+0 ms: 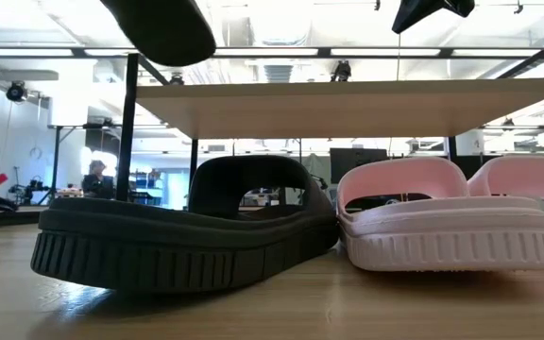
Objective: Pick and place slides into the shelf
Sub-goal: Put the black slide under the shelf
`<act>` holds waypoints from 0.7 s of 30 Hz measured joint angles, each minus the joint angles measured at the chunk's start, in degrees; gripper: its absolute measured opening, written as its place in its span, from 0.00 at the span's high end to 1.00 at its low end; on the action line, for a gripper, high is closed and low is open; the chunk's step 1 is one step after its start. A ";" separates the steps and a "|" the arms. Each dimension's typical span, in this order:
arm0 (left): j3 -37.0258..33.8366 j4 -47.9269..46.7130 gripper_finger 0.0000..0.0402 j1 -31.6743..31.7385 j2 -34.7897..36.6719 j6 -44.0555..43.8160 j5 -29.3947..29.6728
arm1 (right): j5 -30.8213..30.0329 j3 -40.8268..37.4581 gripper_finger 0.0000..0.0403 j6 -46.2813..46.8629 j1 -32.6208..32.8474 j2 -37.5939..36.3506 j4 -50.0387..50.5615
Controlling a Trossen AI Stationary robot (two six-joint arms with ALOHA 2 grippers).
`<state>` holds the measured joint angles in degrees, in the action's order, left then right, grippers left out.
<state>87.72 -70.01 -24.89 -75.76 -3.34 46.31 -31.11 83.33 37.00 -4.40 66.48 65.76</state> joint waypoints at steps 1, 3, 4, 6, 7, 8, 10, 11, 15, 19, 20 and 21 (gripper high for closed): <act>0.00 -0.03 1.00 -1.53 -0.67 -1.18 -1.29 | 0.00 0.00 0.97 0.02 0.00 0.00 0.00; 0.01 0.17 1.00 -3.97 -1.88 -5.19 -4.62 | 0.02 0.00 0.97 0.00 0.00 0.00 0.02; 0.23 0.00 1.00 -5.05 -2.59 -7.45 -6.35 | 0.04 0.00 0.97 0.02 0.00 0.00 0.04; 1.69 0.66 1.00 -6.77 -4.04 -10.67 -8.45 | 0.08 0.00 0.97 0.02 0.00 0.00 0.06; 2.64 1.43 1.00 -7.59 -4.67 -11.94 -8.81 | 0.15 0.00 0.97 -0.01 0.00 0.00 0.08; 3.52 2.32 1.00 -8.27 -5.18 -12.91 -9.50 | 0.21 0.00 0.97 -0.02 0.00 0.00 0.17; 5.42 4.30 1.00 -9.15 -6.00 -14.04 -11.90 | 0.24 0.00 0.97 -0.03 0.00 0.00 0.46; 6.41 5.84 1.00 -9.46 -6.44 -14.38 -13.47 | 0.24 0.00 0.97 -0.03 0.00 0.00 0.56; 7.99 12.70 1.00 -10.52 -7.31 -14.67 -20.04 | 0.20 0.00 0.97 -1.16 0.00 0.00 1.33; 7.69 9.60 1.00 -10.84 -8.81 -19.80 -26.06 | 0.09 0.00 0.97 -2.94 -0.02 0.00 1.33; 7.49 7.43 1.00 -10.89 -9.63 -21.06 -26.45 | 0.07 -0.02 0.97 -3.35 -0.02 0.00 1.33; 7.30 5.01 1.00 -10.97 -10.58 -22.18 -26.39 | 0.02 -0.08 0.97 -3.61 -0.02 0.00 1.31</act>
<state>95.02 -64.99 -35.86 -86.34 -25.52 19.92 -31.09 83.25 33.39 -4.43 66.48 67.07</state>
